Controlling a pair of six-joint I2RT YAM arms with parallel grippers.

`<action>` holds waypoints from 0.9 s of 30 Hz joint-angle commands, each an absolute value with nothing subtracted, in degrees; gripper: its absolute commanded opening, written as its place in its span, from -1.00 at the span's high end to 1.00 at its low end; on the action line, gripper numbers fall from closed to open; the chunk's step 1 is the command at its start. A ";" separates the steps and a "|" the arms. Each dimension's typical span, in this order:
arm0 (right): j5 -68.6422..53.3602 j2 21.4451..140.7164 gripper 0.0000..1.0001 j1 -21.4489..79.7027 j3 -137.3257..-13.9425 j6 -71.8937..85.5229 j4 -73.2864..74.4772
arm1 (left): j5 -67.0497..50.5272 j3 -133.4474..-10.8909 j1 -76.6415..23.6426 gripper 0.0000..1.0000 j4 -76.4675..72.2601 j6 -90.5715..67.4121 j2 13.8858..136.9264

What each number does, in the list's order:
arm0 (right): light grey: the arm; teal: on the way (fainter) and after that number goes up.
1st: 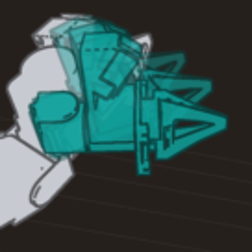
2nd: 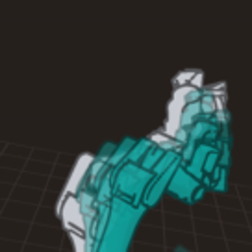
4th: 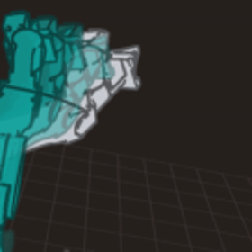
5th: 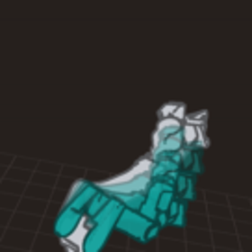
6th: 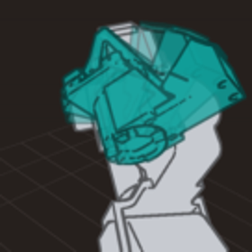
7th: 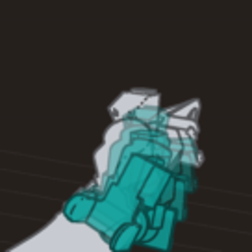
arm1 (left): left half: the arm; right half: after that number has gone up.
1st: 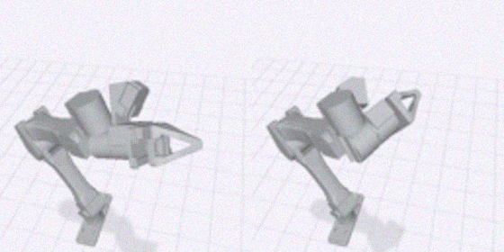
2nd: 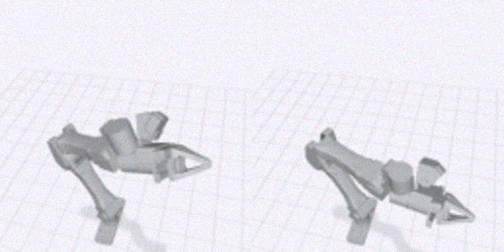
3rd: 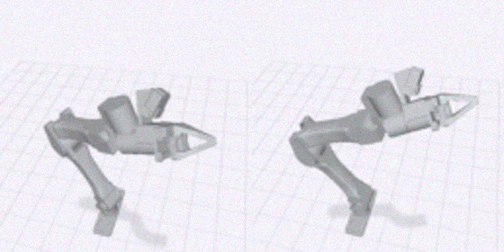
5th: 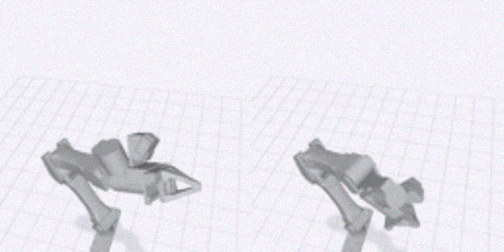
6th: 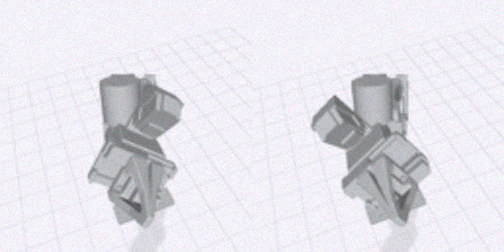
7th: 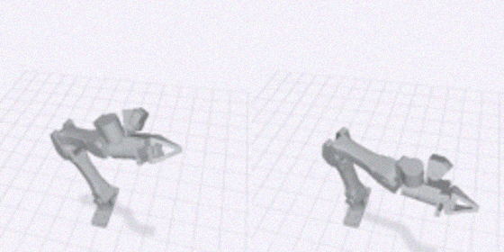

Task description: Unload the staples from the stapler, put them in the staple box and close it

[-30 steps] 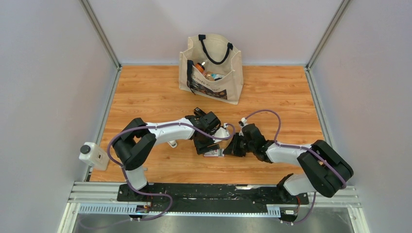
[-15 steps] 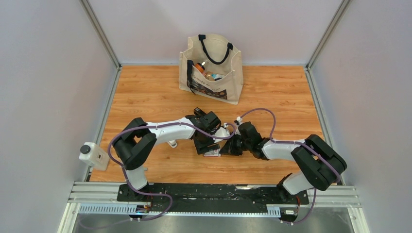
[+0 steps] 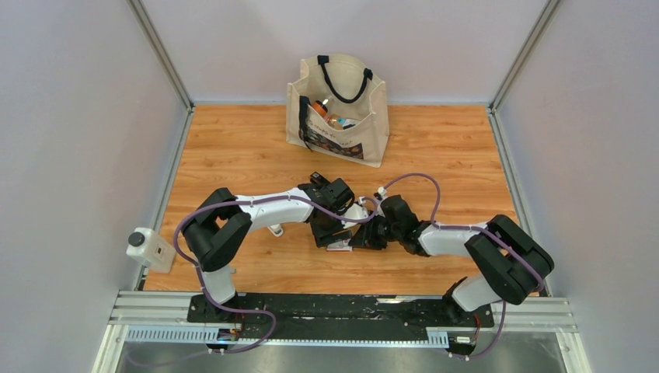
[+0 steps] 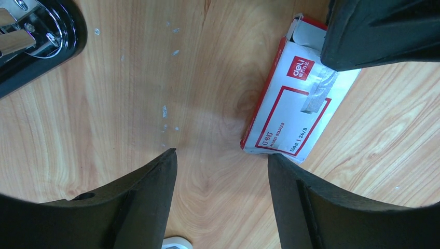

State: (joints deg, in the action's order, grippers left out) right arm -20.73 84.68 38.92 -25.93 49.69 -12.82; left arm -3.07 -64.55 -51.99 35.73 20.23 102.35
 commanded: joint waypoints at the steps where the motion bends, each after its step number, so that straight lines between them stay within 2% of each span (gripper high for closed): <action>1: -21.10 82.10 0.43 39.03 -24.97 49.48 -13.99 | -4.13 -66.18 -52.47 -0.47 34.10 19.25 102.57; 5: -20.13 77.27 0.29 37.45 -23.65 47.73 -10.47 | -4.92 -65.92 -51.42 -0.47 34.72 19.07 101.95; 12: -19.95 70.76 0.23 35.69 -21.53 45.97 -5.28 | -6.76 -68.28 -48.08 -0.48 39.01 19.60 98.98; 16: -18.29 66.45 0.18 35.16 -21.53 44.91 -0.28 | -9.66 -71.71 -45.88 -0.57 44.64 19.51 94.76; 19: -15.74 63.20 -0.14 35.16 -22.85 44.04 4.64 | -11.16 -74.00 -42.90 -0.68 47.63 20.30 89.40; 20: -15.12 62.58 -0.50 35.16 -23.37 43.60 5.79 | -10.81 -74.44 -42.02 -0.69 47.98 20.56 88.08; 21: -14.60 61.45 -0.69 35.16 -25.29 43.07 7.19 | -10.55 -75.84 -40.36 -0.70 49.47 21.09 85.89; 22: -13.20 60.91 -1.00 35.16 -26.44 41.41 10.34 | -10.29 -76.72 -39.56 -0.72 50.61 21.53 84.91; 27: -7.66 57.05 -1.00 35.16 -33.56 37.71 19.24 | -12.56 -79.89 -33.50 -0.73 57.83 21.01 77.89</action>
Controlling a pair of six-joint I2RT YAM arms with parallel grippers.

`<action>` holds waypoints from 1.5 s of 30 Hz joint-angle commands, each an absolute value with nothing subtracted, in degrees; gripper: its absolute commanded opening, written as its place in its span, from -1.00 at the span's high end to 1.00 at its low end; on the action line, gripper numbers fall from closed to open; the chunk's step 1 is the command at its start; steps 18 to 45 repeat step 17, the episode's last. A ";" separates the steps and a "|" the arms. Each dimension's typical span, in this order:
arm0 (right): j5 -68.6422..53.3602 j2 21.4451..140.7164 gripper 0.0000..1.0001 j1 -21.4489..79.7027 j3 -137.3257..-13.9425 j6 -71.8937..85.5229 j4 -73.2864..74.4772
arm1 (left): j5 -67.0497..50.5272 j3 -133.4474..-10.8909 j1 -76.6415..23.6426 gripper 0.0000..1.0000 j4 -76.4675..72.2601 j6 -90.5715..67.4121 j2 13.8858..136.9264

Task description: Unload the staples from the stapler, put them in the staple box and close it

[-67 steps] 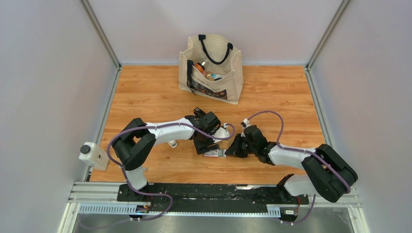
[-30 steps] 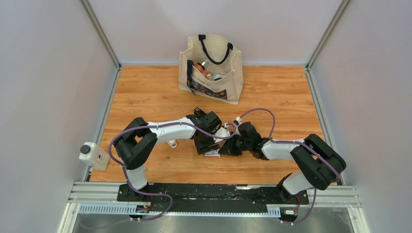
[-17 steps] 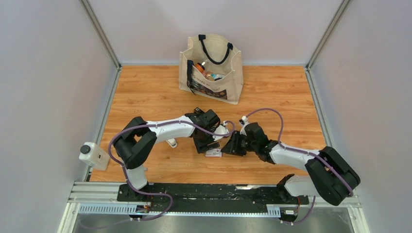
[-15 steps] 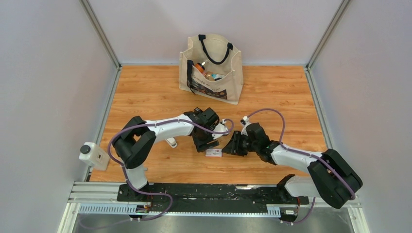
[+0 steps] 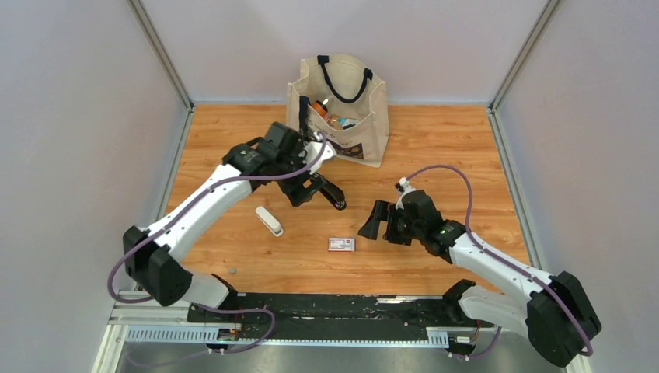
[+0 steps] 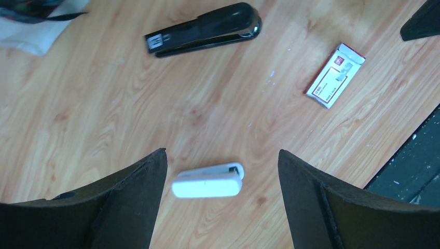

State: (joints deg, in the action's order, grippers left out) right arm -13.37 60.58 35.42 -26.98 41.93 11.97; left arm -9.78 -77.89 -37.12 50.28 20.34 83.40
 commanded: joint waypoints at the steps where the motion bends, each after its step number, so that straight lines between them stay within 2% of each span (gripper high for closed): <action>1: -6.25 55.65 -1.00 35.16 -35.58 37.44 21.42 | -13.00 -79.81 -32.27 -0.74 58.35 19.61 76.74; 6: -5.19 52.56 -1.00 35.16 -39.02 35.51 24.69 | -21.43 -76.48 -21.21 -0.74 62.22 17.93 68.49; 8: -5.45 51.86 -1.00 35.16 -40.25 34.81 25.66 | -21.10 -74.37 -18.38 -0.82 62.05 17.58 66.02; 12: -3.43 53.26 -1.00 35.16 -41.92 34.98 27.16 | -12.25 -66.65 -14.33 -0.84 58.19 17.05 57.51; 17: -2.11 57.74 -1.00 35.24 -46.05 31.82 30.58 | -6.95 -59.69 -12.83 -0.84 53.10 17.32 50.19; 45: -2.11 57.74 -1.00 35.24 -46.05 31.82 30.58 | -6.95 -59.69 -12.83 -0.84 53.10 17.32 50.19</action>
